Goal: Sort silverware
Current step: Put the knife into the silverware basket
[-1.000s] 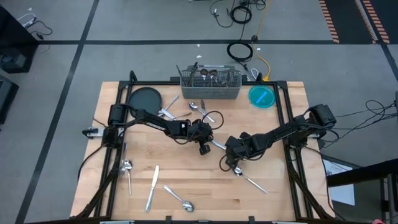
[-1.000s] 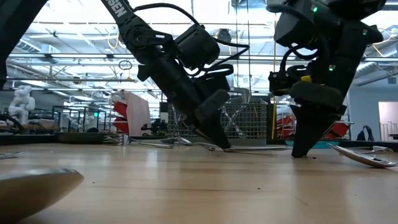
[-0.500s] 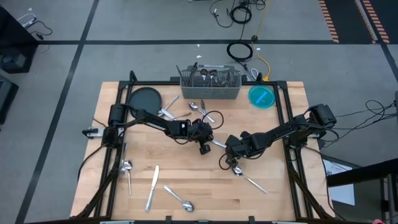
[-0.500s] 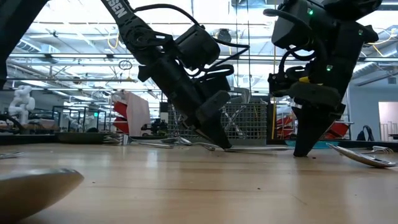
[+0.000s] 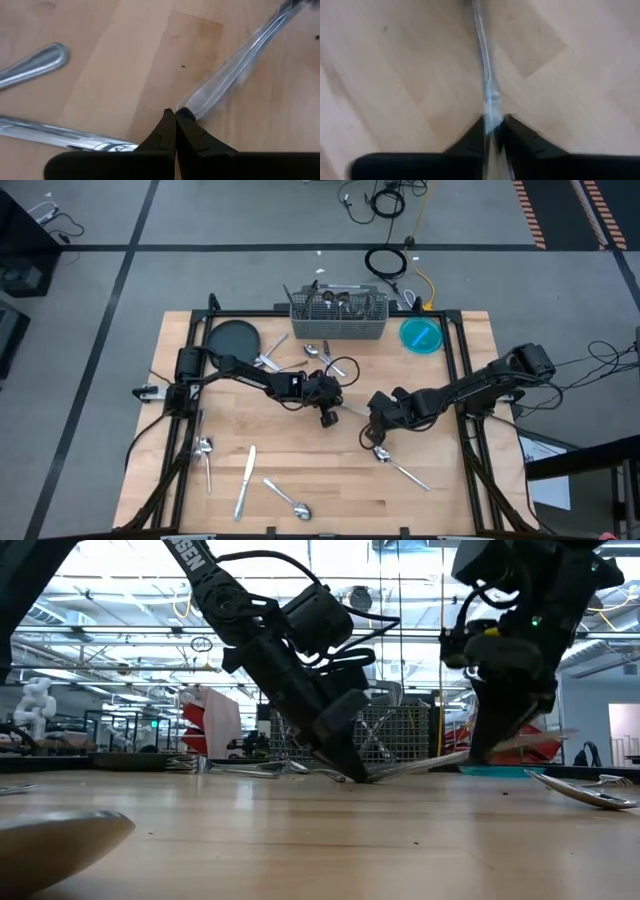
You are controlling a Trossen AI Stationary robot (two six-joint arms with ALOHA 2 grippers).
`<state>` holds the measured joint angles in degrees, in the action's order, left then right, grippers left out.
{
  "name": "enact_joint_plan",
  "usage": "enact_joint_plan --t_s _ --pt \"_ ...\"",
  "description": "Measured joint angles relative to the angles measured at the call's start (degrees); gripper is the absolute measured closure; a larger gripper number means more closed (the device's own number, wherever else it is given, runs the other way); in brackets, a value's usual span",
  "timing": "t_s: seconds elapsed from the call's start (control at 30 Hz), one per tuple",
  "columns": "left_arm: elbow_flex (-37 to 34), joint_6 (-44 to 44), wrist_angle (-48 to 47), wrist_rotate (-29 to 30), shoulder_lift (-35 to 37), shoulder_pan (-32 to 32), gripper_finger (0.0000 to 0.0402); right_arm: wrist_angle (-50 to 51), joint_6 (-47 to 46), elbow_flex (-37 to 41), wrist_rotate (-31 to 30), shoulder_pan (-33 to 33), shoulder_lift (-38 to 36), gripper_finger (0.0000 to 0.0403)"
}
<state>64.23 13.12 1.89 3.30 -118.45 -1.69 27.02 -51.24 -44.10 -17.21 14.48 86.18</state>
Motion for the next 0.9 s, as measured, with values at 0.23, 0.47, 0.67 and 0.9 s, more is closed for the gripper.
enact_joint_plan --t_s 0.23,0.47,0.67,0.9 --pt "0.0 0.1 0.4 -0.1 0.0 0.0 0.04 -1.2 1.6 -0.2 -0.8 0.6 -3.4 0.0399" --pt "0.2 0.0 -0.8 -0.2 2.2 0.1 0.0389 0.0 1.6 -0.2 -3.1 0.5 -5.0 0.04" --pt "0.1 -0.1 -5.2 1.3 7.1 -0.8 0.0379 0.4 1.1 -0.2 -3.3 0.5 -5.6 0.0401" --pt "0.2 -0.6 -12.2 1.7 13.0 -1.8 0.0377 0.5 -0.2 -0.2 -8.4 0.4 -9.5 0.0402"
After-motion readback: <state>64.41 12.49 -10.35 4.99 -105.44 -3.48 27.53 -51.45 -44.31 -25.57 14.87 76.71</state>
